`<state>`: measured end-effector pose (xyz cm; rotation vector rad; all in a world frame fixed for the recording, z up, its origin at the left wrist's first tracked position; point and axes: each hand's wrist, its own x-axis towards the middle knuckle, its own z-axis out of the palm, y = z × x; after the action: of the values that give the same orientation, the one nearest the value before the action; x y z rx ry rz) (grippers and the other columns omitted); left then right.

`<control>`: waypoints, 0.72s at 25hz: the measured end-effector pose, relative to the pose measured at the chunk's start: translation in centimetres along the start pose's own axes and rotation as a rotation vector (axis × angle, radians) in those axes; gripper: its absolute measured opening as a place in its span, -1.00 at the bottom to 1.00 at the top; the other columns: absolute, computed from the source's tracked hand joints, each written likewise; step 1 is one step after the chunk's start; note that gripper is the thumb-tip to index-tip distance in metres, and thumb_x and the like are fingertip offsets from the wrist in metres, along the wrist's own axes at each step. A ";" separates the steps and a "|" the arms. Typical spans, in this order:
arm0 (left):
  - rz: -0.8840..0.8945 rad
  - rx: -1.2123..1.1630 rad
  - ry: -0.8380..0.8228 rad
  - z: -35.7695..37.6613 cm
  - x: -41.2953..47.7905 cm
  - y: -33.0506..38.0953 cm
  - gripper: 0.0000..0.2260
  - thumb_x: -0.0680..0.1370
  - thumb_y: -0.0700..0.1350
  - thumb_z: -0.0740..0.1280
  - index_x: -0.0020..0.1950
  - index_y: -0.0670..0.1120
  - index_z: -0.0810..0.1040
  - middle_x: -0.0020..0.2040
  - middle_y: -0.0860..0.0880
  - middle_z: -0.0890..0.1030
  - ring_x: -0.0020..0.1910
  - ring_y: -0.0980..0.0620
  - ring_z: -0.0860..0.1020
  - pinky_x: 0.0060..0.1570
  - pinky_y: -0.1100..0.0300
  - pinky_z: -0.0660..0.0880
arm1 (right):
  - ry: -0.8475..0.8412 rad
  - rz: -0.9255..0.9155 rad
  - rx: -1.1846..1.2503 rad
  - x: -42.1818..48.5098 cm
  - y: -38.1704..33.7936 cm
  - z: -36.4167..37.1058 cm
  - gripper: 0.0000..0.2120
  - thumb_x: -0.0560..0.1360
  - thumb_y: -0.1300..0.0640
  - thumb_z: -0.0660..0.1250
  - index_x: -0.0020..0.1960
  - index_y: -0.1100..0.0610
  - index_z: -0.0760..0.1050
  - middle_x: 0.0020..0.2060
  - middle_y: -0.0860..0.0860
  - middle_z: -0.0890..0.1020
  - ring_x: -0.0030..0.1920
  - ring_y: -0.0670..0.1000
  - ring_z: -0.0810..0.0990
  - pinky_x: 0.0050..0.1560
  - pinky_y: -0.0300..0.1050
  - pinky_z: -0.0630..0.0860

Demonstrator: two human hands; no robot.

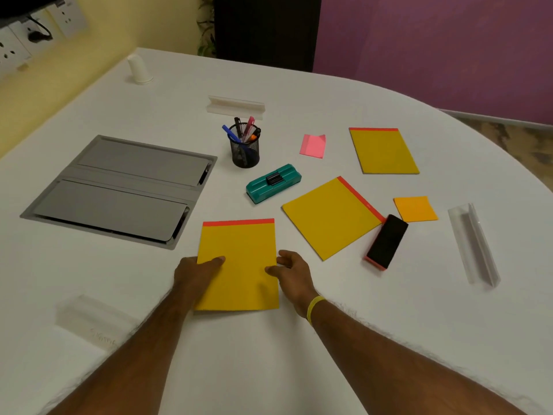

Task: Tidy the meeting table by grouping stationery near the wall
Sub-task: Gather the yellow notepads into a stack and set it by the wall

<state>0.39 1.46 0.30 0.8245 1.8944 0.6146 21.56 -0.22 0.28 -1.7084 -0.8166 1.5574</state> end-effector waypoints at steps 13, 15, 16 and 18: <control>0.193 -0.226 -0.095 0.7 -2.1 2.6 -0.66 0.59 -0.19 0.32 0.35 -0.11 0.41 0.19 -0.14 0.55 0.06 -0.18 0.56 0.04 -0.07 0.50 | 0.300 -0.201 -0.291 1.7 -0.4 -4.7 -0.64 0.47 0.13 0.44 0.24 0.15 0.50 0.13 0.08 0.55 0.15 0.08 0.51 0.18 -0.06 0.46; 0.185 -0.256 -0.082 0.4 -1.9 2.5 -0.66 0.58 -0.18 0.32 0.36 -0.10 0.42 0.22 -0.17 0.56 0.08 -0.21 0.57 0.07 -0.13 0.51 | 0.417 -0.310 -0.506 2.9 -1.2 -6.6 -0.62 0.46 0.10 0.42 0.24 0.16 0.47 0.16 0.12 0.50 0.21 0.14 0.45 0.25 0.02 0.42; 0.176 -0.278 -0.076 0.2 -1.9 2.5 -0.66 0.58 -0.18 0.32 0.36 -0.10 0.42 0.22 -0.18 0.57 0.09 -0.23 0.57 0.07 -0.15 0.51 | 0.423 -0.351 -0.594 3.8 -2.0 -7.6 -0.59 0.45 0.09 0.42 0.26 0.17 0.45 0.19 0.13 0.47 0.24 0.16 0.42 0.26 0.04 0.40; 0.173 -0.314 -0.080 0.1 -1.9 2.4 -0.67 0.59 -0.18 0.31 0.35 -0.09 0.43 0.20 -0.17 0.58 0.06 -0.23 0.58 0.03 -0.12 0.51 | 0.421 -0.366 -0.779 6.3 -4.5 -10.1 -0.50 0.43 0.03 0.44 0.30 0.16 0.42 0.23 0.15 0.45 0.26 0.19 0.40 0.25 0.06 0.38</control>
<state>1.75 1.61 3.06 0.7979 1.6117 0.9449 32.14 6.85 0.92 -2.1388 -1.5158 0.6093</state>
